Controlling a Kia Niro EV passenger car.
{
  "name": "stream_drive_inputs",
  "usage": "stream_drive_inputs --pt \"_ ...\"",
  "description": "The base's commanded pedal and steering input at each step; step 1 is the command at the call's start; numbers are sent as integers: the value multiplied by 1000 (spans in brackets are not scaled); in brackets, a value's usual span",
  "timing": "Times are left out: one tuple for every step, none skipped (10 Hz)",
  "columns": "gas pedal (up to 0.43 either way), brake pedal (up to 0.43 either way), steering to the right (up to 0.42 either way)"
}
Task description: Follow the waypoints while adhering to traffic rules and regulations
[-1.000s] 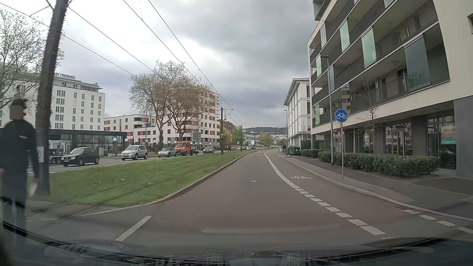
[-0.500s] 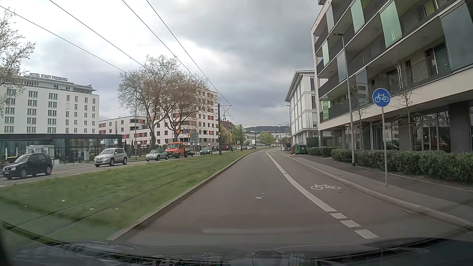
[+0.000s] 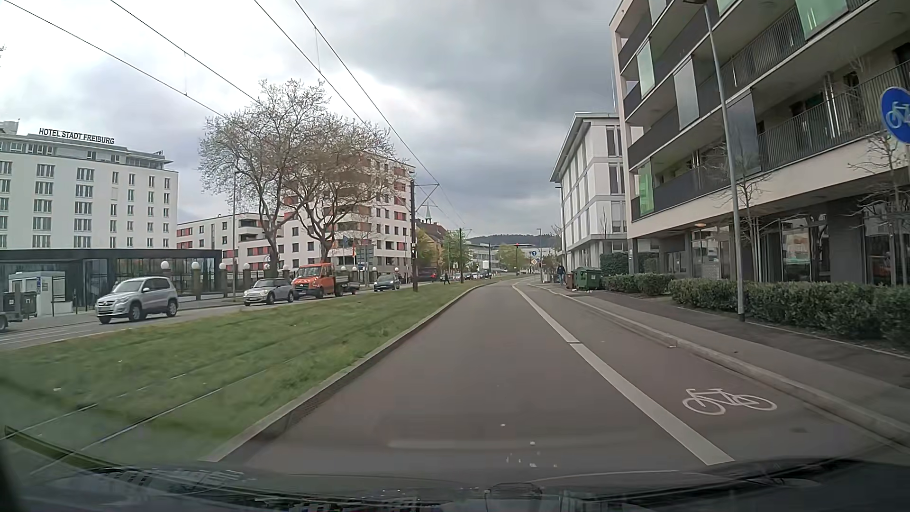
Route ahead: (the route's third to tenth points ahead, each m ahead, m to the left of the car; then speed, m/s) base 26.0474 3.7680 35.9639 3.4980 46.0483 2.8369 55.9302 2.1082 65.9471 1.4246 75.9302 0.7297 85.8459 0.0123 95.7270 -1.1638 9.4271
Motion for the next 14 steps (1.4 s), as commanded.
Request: stream_drive_inputs --pt "87 0 8" --pt "79 0 8" --pt "79 0 7" --pt "79 0 6" --pt "79 0 6" --pt "79 0 7" --pt "79 0 6" --pt "79 0 6" --pt "79 0 6" --pt "79 0 6" --pt "79 0 6" --pt "79 0 6" --pt "79 0 6" --pt "79 0 6"
